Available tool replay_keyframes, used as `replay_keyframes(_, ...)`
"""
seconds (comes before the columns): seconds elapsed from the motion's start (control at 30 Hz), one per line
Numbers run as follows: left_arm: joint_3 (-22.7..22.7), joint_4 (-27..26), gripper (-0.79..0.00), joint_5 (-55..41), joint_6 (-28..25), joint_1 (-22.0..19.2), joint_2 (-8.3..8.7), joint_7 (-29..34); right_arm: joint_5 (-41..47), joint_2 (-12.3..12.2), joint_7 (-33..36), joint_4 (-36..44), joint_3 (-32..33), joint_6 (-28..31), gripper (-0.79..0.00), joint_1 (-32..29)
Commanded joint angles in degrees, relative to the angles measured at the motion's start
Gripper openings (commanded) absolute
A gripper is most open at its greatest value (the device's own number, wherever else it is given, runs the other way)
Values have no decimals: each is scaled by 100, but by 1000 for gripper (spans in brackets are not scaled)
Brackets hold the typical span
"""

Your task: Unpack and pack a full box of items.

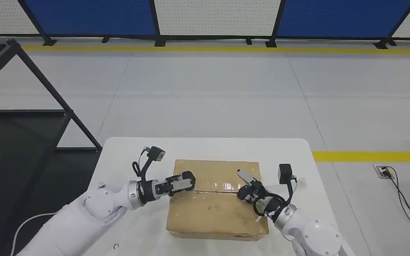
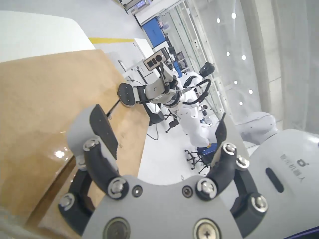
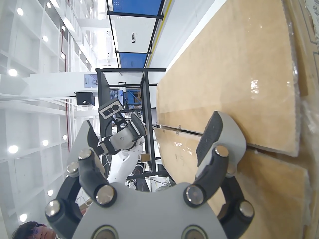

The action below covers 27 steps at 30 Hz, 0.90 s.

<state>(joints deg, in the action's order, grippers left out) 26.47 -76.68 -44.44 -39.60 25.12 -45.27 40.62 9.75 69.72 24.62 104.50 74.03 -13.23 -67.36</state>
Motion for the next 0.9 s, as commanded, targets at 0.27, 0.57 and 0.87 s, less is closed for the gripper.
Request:
replay_keyframes(0.27,159,30,0,-260,627,27,16,353,10,1,0,-10,21,19,0,-13)
replay_keyframes(0.57,399,-136,0,-30,1536,230,-41,370,18,3,33,-35,23,12,0,22)
replay_keyframes(0.87,568,-3,0,106,2007,297,-191,489,49,-4,142,50,62,42,0,12)
